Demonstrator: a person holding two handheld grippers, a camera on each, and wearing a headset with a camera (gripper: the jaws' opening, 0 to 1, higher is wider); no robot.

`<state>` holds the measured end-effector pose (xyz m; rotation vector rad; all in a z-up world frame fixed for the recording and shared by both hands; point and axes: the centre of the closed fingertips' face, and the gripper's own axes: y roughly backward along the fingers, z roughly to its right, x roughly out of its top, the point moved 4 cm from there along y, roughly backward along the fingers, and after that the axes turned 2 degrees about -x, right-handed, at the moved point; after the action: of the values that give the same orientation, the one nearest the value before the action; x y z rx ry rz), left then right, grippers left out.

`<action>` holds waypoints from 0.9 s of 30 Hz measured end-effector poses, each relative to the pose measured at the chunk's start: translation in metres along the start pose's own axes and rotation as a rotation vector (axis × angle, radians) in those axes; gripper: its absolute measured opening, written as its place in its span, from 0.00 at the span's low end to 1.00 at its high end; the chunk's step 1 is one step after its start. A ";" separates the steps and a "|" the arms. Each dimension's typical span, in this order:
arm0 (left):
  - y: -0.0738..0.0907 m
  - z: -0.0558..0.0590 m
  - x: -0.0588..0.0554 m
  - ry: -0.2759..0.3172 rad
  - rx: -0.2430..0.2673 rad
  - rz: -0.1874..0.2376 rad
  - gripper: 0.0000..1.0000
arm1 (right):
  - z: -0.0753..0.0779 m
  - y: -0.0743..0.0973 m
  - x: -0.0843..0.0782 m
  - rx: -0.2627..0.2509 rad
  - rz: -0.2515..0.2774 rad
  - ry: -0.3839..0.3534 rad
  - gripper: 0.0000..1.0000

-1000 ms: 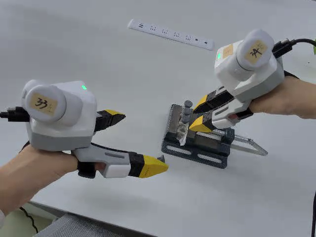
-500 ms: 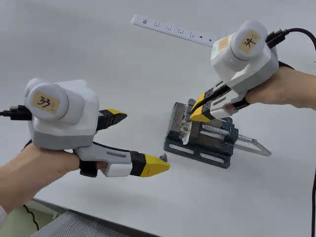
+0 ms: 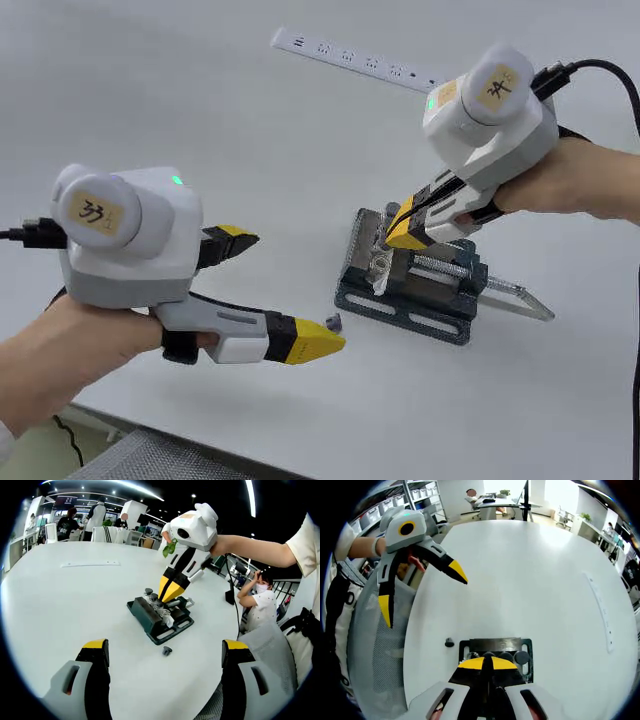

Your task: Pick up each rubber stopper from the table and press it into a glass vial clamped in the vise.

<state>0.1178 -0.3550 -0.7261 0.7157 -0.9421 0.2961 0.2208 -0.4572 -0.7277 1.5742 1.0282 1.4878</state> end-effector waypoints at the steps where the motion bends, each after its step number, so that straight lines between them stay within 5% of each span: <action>1: 0.000 0.000 0.000 0.001 0.000 0.000 0.93 | -0.002 0.000 0.000 0.012 -0.004 0.004 0.00; 11: -0.003 0.001 -0.003 0.010 -0.006 -0.005 0.93 | -0.004 -0.001 0.004 0.029 -0.100 0.056 0.00; 27: -0.007 -0.001 -0.001 0.020 -0.009 0.010 0.92 | -0.003 -0.005 0.004 -0.029 -0.119 0.122 0.00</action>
<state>0.1216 -0.3593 -0.7299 0.6985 -0.9274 0.3069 0.2175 -0.4514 -0.7298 1.3910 1.1444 1.5248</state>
